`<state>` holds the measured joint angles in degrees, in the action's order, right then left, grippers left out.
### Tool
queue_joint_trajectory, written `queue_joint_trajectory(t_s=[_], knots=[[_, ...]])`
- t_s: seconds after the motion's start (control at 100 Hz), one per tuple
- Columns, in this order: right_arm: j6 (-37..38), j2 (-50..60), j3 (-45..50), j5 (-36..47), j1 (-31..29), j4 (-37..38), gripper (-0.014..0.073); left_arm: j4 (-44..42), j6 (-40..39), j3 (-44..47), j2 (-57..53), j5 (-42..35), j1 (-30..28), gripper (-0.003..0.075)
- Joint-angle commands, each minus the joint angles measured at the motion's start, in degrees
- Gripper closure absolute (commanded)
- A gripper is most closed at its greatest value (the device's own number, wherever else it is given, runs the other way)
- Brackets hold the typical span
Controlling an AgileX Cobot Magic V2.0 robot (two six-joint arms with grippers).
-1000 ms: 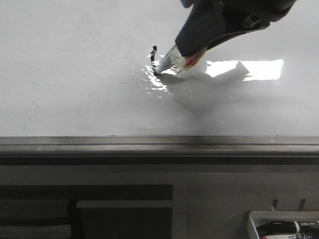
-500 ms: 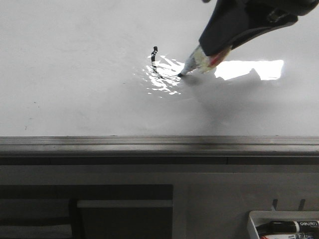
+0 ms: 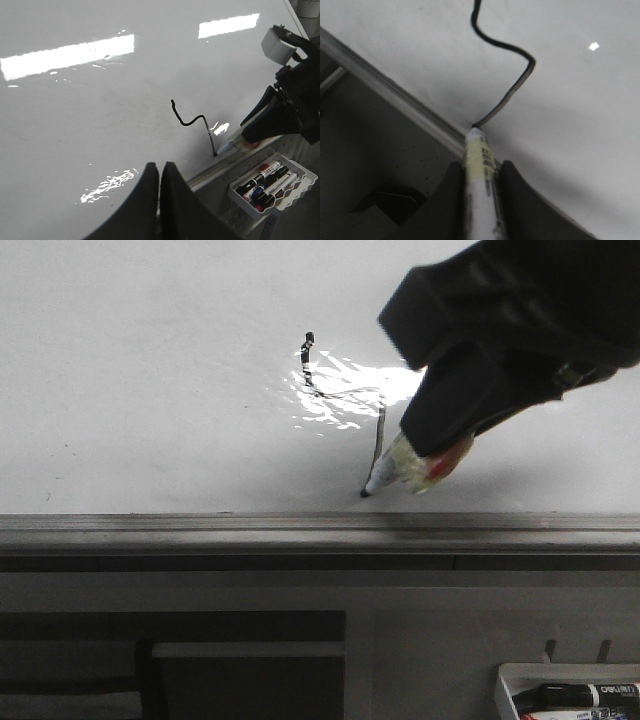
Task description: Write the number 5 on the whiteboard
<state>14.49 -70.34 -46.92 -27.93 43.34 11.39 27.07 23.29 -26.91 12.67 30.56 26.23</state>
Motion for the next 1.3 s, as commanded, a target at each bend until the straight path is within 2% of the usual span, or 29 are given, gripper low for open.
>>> queue_joint_trajectory(t_s=[0.0,0.09,0.28,0.43,0.63,0.93,1.29], knots=[[0.84,-0.89,-0.89,5.43,0.67,1.92,0.0634,1.54,-0.47,-1.53,0.63,-4.14,-0.23,0.0741],[1.05,-2.28,-1.12,8.75,0.67,1.92,0.0634,1.54,-0.47,-1.53,0.63,-4.14,-0.23,0.0741],[0.92,-1.06,-6.81,9.41,0.91,5.08,0.0634,1.54,-0.47,-1.53,0.63,-4.14,-0.23,0.0741],[-0.98,2.07,-11.22,9.23,1.28,6.25,0.0634,1.54,-0.47,-1.53,0.63,-4.14,-0.23,0.0741],[-0.98,2.77,-11.56,6.39,0.09,11.67,0.0634,1.54,-0.47,-1.53,0.63,-4.24,-0.23,0.0741],[-0.98,0.77,-11.56,7.17,-3.72,11.57,0.0635,1.63,-0.47,-1.53,0.63,-4.24,-0.23,0.0741],[-0.98,-0.14,-11.56,10.77,-3.86,9.04,0.0635,2.02,-0.47,-1.53,0.63,-4.24,-0.23,0.0741]])
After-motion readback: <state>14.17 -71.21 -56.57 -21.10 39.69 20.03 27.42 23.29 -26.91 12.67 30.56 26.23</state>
